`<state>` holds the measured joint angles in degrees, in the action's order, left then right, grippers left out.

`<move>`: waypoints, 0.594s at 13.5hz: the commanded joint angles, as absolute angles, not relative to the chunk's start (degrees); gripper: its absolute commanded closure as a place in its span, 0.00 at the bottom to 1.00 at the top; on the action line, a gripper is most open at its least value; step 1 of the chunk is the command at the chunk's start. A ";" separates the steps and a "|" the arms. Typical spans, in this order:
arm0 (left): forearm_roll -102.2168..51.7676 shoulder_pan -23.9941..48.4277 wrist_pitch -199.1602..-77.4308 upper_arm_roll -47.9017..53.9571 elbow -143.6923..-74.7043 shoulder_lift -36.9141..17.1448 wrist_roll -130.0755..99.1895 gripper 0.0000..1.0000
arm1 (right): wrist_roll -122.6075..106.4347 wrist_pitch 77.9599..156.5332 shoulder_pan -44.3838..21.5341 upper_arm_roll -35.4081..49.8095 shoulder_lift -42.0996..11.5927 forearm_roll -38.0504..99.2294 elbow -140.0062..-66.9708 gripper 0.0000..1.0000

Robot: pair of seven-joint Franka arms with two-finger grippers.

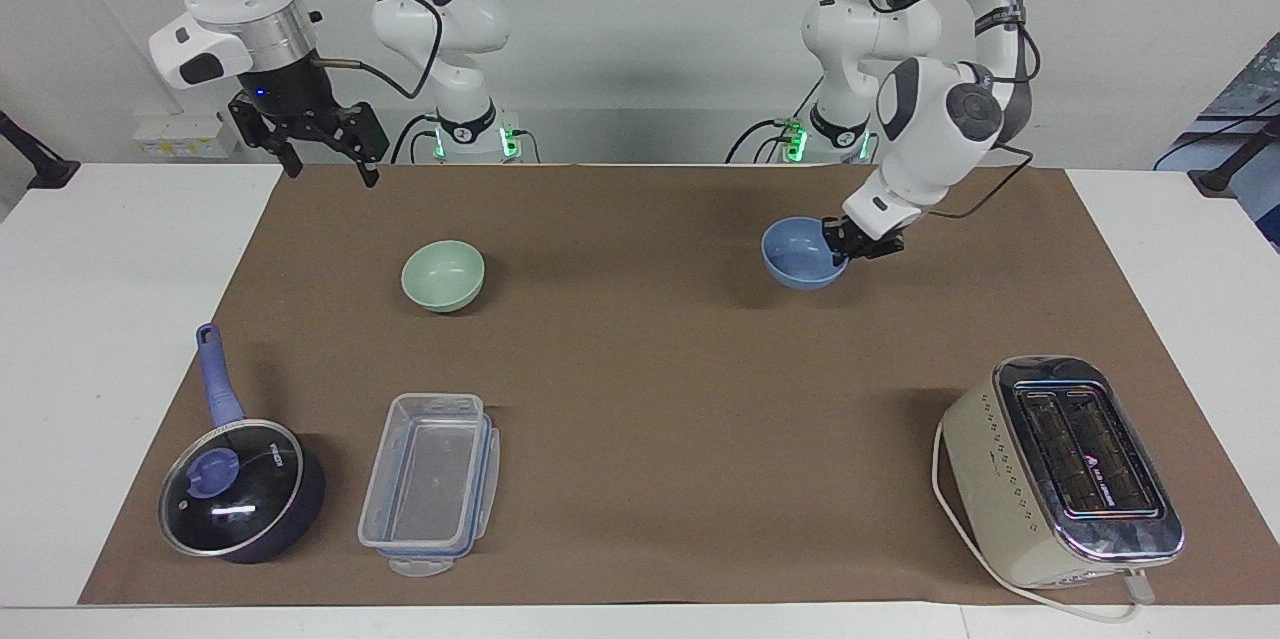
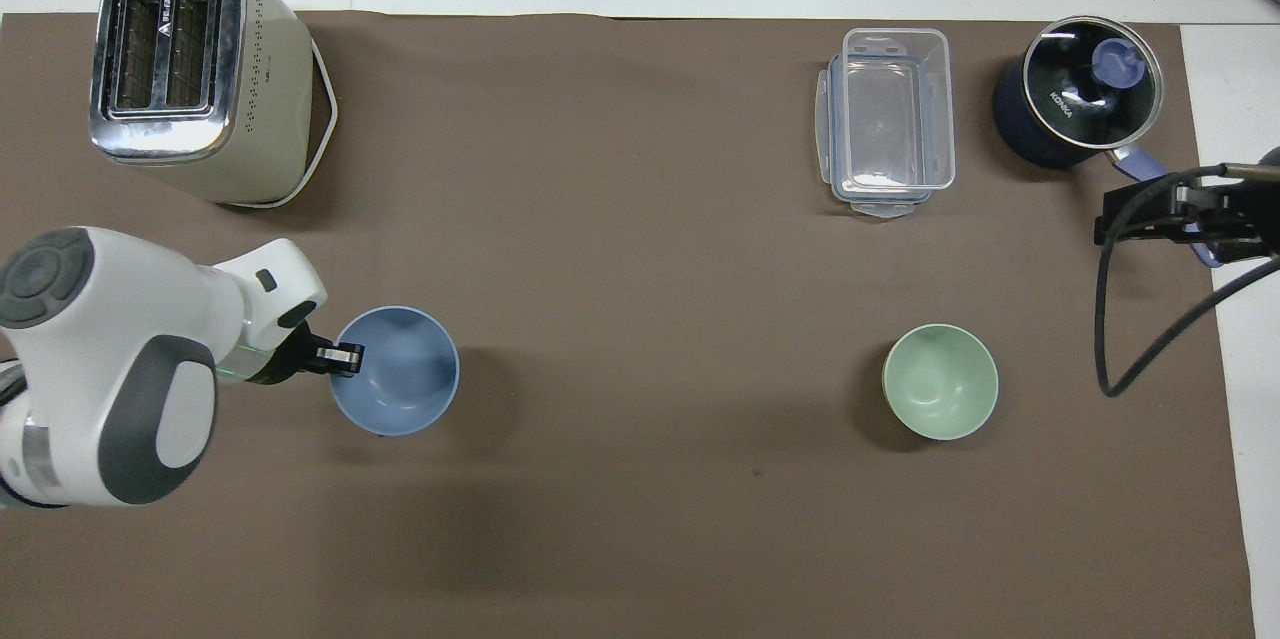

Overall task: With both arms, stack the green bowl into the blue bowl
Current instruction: 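Slide the blue bowl with the left gripper toward the table center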

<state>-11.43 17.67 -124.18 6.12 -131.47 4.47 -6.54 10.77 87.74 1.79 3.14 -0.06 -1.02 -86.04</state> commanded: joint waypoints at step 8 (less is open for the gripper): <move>-14.06 30.68 -140.81 5.27 -137.64 -0.09 -16.88 0.59 | 10.81 87.98 2.29 3.25 0.26 0.09 -86.13 0.00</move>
<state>-13.03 30.19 -139.73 6.28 -137.45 0.21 -17.09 10.77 87.74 1.79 3.14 -0.06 -1.02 -86.04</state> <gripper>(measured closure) 0.952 0.000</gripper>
